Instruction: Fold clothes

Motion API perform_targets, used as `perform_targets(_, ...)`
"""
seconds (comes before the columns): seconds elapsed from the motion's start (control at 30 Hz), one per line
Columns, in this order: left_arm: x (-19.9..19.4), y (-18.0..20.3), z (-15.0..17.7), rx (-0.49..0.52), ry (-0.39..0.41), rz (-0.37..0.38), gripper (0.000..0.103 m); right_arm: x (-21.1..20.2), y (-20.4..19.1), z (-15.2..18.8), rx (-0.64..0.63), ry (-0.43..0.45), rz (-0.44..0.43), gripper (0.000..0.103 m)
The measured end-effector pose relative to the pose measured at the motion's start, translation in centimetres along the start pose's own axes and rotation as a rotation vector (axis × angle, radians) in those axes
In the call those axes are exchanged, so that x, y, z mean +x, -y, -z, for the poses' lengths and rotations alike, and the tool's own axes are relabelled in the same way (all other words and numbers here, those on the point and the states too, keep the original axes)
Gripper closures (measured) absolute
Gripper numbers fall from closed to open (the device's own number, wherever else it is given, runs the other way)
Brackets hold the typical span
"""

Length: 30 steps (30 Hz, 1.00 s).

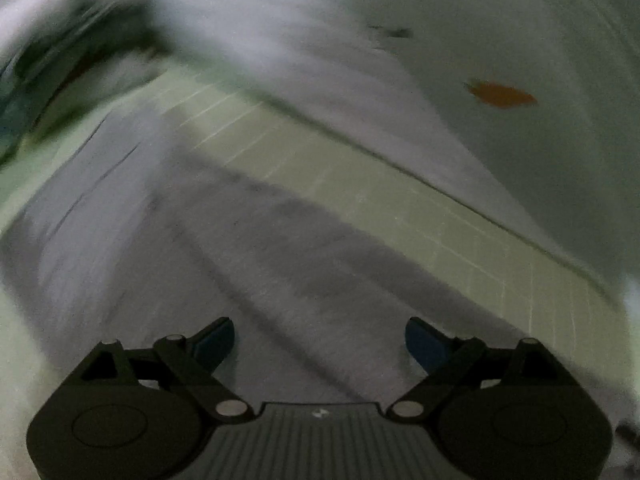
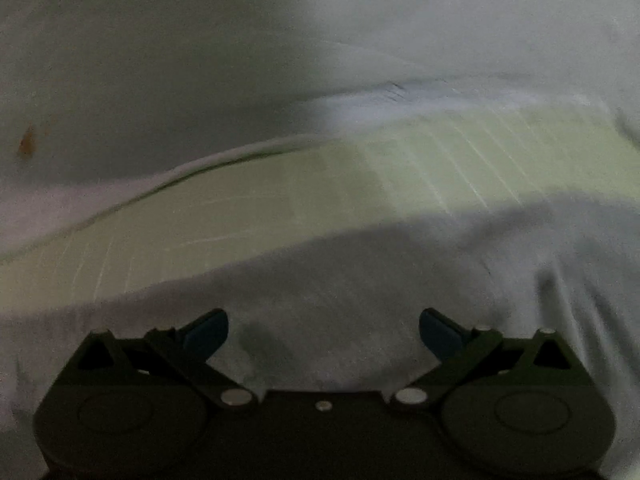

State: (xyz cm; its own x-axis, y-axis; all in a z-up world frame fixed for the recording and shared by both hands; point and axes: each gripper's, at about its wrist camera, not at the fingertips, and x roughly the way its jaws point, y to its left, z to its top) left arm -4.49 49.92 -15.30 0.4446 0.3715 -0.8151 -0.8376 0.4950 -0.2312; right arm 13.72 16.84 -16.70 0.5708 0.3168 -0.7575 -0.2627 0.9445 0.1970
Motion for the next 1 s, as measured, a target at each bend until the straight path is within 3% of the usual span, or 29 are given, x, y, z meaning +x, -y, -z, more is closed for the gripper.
perform_targets(0.1,-0.1,-0.8,0.1,-0.011,0.007,0.006,0.044,-0.9,1.6,0.9,0.132,0.003,-0.025,0.01)
perform_targets(0.17,0.0,-0.9,-0.1,-0.014,0.008,0.019,0.056,-1.2,1.8,0.9,0.15,0.002,-0.021,0.024)
perform_targets(0.23,0.4,-1.1,-0.4,-0.049,0.011,0.03,0.069,-1.1,2.1,0.8,0.185,0.002,-0.047,0.049)
perform_targets(0.27,0.6,-1.1,-0.6,-0.06,0.012,0.028,0.079,-1.0,2.2,0.7,0.206,0.0,-0.061,0.053)
perform_targets(0.3,0.9,-1.1,-0.7,-0.062,0.013,0.02,0.095,-0.9,2.5,0.6,0.226,-0.002,-0.073,0.063)
perform_targets(0.33,1.1,-1.1,-0.8,-0.062,0.013,0.015,0.102,-0.8,2.7,0.6,0.246,-0.004,-0.086,0.077)
perform_targets(0.4,1.2,-1.2,-1.0,-0.071,0.016,0.024,0.103,-0.7,3.1,0.5,0.272,-0.007,-0.112,0.096)
perform_targets(0.43,1.2,-1.3,-1.1,-0.074,0.021,0.029,0.103,-0.8,3.3,0.3,0.281,-0.001,-0.124,0.1)
perform_targets(0.67,0.6,-0.2,-3.9,-0.064,0.103,0.077,0.103,-1.1,3.8,-3.1,0.323,0.079,-0.212,0.102)
perform_targets(0.8,1.5,1.0,-5.6,-0.047,0.171,0.112,0.1,1.1,3.8,-5.6,0.359,0.092,-0.279,0.101)
perform_targets(0.87,2.2,1.9,-6.0,-0.023,0.196,0.077,0.089,1.8,3.8,-6.5,0.339,0.105,-0.262,0.096)
perform_targets(0.9,2.3,2.3,-6.1,-0.011,0.205,0.049,0.069,2.2,3.9,-6.9,0.326,0.113,-0.249,0.087)
perform_targets(0.93,2.3,2.6,-6.0,-0.004,0.212,0.027,0.057,2.5,3.9,-7.3,0.312,0.121,-0.237,0.065)
perform_targets(0.97,2.2,2.6,-5.8,-0.001,0.215,0.024,0.038,2.3,3.9,-7.4,0.292,0.135,-0.219,0.056)
perform_targets(1.0,2.0,2.6,-5.5,0.0,0.215,0.028,0.031,2.0,4.0,-7.4,0.27,0.152,-0.199,0.052)
